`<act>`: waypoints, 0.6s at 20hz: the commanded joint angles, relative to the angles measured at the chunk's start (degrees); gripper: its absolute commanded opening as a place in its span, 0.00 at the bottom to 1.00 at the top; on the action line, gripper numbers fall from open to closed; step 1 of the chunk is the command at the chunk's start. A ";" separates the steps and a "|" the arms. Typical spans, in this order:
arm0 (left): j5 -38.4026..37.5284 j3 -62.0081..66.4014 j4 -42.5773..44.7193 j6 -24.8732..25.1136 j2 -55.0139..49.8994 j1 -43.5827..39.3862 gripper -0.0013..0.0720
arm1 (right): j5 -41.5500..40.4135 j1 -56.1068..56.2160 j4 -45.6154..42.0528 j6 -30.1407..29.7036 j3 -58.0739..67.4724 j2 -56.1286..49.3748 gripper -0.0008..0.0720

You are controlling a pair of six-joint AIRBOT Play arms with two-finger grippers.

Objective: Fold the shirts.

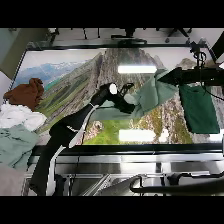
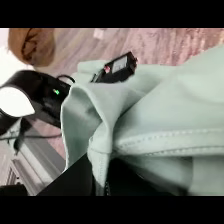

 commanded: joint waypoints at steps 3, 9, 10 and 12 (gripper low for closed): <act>-7.17 -0.48 -0.76 0.52 18.27 14.56 0.03 | -11.50 15.54 0.61 0.98 0.09 -0.42 0.04; 0.50 -12.11 -0.74 1.16 42.88 32.02 0.03 | -52.00 53.20 0.50 -10.43 0.11 -16.11 0.07; 0.55 -13.03 -0.72 1.99 44.54 33.09 0.03 | -55.56 56.43 0.48 -11.58 0.11 -19.47 0.33; 0.63 -15.02 -0.72 3.06 46.64 34.49 0.03 | -54.86 58.73 0.42 -11.56 0.11 -23.58 0.54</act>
